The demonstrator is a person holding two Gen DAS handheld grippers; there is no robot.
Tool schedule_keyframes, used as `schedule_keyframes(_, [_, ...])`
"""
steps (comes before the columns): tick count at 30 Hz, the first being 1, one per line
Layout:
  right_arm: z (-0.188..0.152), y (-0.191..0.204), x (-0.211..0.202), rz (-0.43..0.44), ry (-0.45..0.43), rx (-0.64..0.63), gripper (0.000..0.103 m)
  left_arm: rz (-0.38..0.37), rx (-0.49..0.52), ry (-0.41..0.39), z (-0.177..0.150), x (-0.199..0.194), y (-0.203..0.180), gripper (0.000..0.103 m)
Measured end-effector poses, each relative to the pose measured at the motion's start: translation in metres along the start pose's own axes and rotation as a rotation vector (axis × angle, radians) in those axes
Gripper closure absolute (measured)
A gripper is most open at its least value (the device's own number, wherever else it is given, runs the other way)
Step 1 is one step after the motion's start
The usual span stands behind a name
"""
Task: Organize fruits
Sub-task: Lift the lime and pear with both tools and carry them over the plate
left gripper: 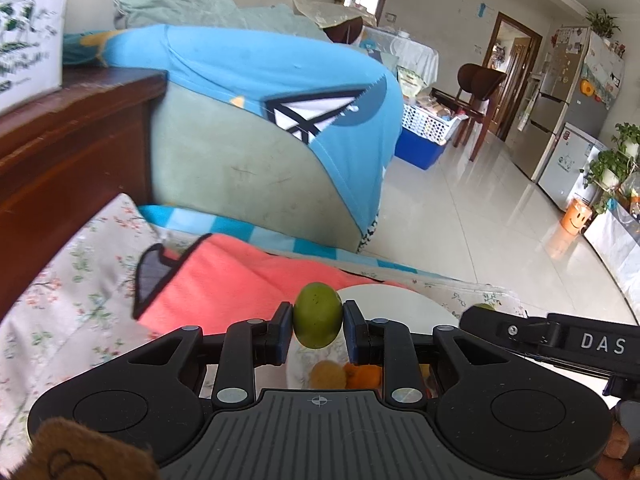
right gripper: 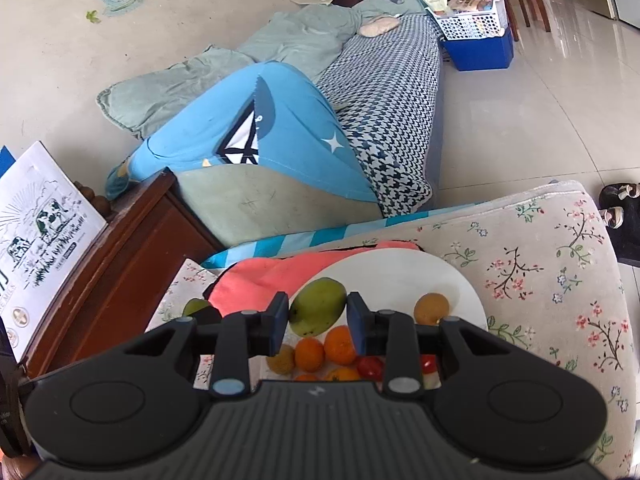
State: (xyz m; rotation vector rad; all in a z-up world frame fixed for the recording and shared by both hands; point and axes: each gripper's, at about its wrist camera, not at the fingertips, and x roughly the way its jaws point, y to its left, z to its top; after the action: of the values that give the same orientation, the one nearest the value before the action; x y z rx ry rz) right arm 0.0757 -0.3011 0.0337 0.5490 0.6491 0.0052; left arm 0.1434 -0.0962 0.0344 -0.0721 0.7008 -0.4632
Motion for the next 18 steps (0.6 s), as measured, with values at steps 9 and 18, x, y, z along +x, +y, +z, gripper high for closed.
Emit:
schedule_keyframes(9, [0.003, -0.015, 0.031, -0.043, 0.026, 0.028, 0.071, -0.01, 0.012, 0.04, -0.004, 0.034, -0.002, 0.079])
schedule_keyframes(18, [0.005, -0.032, 0.051, -0.054, 0.054, 0.097, 0.071, -0.041, 0.01, 0.075, -0.011, 0.06, -0.009, 0.079])
